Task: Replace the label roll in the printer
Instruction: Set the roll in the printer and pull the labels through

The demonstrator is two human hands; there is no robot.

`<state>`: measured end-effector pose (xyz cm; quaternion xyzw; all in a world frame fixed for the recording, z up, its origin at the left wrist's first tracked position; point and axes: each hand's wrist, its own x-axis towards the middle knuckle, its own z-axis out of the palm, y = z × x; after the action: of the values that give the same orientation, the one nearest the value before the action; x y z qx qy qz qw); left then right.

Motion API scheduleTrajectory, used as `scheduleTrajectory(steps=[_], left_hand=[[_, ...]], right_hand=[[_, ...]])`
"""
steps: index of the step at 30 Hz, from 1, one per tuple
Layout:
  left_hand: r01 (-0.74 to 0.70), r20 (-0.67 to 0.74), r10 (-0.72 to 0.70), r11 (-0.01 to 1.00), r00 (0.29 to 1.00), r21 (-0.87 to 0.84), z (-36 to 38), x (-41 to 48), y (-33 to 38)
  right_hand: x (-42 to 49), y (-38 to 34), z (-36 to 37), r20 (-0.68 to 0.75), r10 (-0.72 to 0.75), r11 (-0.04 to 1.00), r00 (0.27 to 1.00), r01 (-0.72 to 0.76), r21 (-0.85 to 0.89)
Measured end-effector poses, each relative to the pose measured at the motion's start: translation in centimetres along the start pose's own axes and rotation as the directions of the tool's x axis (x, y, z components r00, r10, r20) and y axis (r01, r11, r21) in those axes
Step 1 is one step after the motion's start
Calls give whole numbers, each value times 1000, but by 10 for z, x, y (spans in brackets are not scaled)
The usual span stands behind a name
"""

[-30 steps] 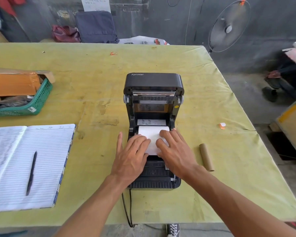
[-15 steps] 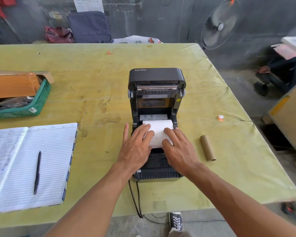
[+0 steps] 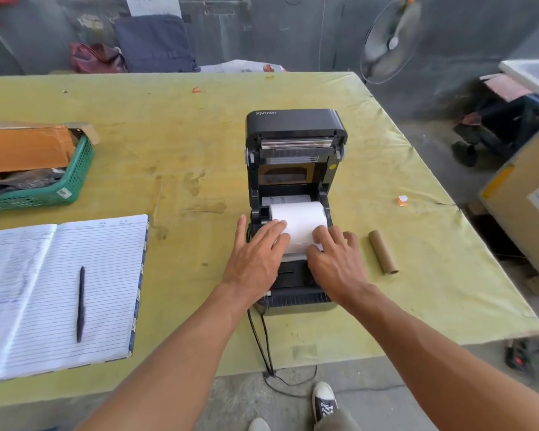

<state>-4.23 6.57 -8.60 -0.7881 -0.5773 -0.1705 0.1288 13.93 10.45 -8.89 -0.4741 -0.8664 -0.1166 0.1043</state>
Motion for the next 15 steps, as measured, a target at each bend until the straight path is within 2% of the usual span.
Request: scheduleTrajectory(steps=[7,13,15], left_hand=[[12,-25,-13,999,1000,-37,3,10,-5],[12,-11,-13,998,1000,-65,-1,12,-7],[3,-58,-7,997,998,-78,-5,10,-6]], right_hand=[[-5,10,3,-97,-55,995,994,63,78],[-17,6,12,-18,45,995,999,-43,89],[-15,6,11,-2,56,994,998,-55,97]])
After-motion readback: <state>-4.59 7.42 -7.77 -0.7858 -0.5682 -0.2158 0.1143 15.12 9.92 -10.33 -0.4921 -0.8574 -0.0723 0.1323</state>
